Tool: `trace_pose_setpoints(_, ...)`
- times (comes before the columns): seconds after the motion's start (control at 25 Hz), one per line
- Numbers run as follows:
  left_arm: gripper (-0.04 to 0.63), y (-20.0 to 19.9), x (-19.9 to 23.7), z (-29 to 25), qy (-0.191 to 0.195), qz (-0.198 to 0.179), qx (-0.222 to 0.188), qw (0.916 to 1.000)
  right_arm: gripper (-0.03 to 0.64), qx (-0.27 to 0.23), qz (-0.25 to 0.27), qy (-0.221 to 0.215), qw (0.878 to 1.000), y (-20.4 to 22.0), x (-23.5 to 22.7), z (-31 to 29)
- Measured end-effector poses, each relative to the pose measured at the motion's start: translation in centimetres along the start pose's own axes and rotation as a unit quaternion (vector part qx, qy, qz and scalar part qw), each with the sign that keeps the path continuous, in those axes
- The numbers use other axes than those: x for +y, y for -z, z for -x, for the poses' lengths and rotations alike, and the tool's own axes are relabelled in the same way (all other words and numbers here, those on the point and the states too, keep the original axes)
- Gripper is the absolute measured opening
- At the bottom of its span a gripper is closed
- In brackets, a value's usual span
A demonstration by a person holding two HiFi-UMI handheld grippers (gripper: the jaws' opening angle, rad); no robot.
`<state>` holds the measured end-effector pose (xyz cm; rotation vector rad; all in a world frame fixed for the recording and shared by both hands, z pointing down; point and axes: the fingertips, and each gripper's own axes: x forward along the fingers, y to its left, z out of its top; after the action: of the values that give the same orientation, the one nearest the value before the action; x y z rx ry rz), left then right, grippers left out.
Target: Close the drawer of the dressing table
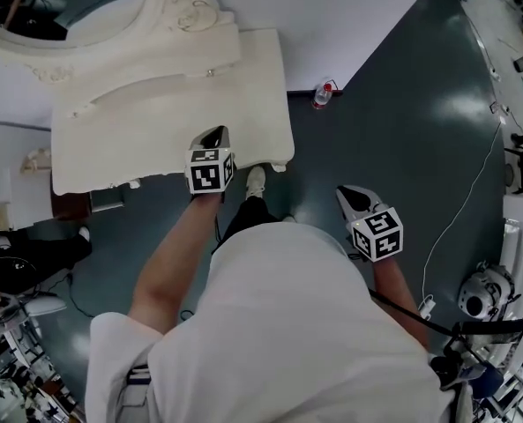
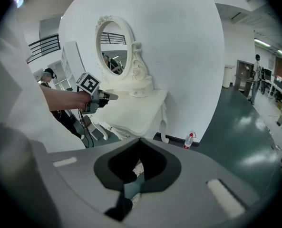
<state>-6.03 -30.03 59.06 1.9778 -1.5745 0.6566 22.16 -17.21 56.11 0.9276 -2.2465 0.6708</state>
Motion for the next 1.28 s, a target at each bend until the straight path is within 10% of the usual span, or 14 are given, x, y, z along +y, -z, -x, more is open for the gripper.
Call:
trace_pose_setpoints(0.64,0.003,8.2,-14.9,13.1,0.116,-0.023,0.026,0.9927,0.002,0.001,0.044,-0.066,0.997,6.3,3.4,4.2)
trace_pose_setpoints(1.28,0.003,10.7,-16.0,19.0,0.157,-0.053,0.035,0.9856,0.002,0.0,0.077,-0.088,0.993,5.7,8.8,3.1)
